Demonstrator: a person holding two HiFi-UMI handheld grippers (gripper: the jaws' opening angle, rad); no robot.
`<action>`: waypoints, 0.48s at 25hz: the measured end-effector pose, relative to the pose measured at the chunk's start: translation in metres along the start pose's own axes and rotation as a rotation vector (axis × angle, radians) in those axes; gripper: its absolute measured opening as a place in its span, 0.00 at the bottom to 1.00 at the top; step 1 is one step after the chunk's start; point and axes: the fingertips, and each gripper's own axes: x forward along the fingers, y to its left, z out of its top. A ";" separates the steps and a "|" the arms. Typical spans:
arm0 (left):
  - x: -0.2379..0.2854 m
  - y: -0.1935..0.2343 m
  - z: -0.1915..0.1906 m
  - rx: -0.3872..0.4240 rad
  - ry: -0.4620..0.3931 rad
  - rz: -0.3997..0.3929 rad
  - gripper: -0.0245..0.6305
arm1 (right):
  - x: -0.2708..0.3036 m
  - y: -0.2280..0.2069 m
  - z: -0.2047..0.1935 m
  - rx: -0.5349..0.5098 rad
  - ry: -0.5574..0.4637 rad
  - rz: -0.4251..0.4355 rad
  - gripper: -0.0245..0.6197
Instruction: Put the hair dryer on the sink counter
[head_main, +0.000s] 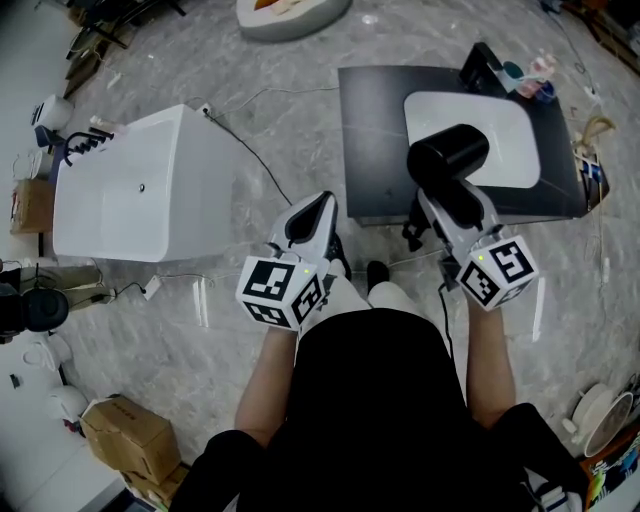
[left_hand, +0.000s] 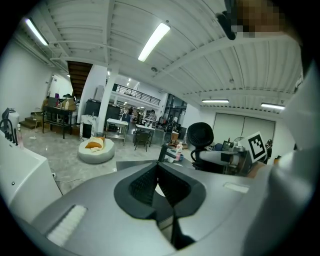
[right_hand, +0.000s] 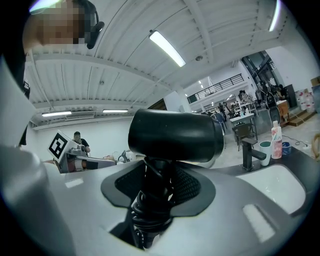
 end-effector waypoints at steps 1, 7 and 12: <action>0.003 0.003 0.001 -0.002 0.001 -0.003 0.04 | 0.003 -0.001 0.000 0.001 0.005 -0.003 0.30; 0.024 0.025 0.009 -0.005 0.007 -0.041 0.04 | 0.030 -0.005 0.002 0.002 0.023 -0.026 0.30; 0.049 0.048 0.021 0.001 0.016 -0.081 0.04 | 0.060 -0.013 0.003 0.012 0.036 -0.055 0.30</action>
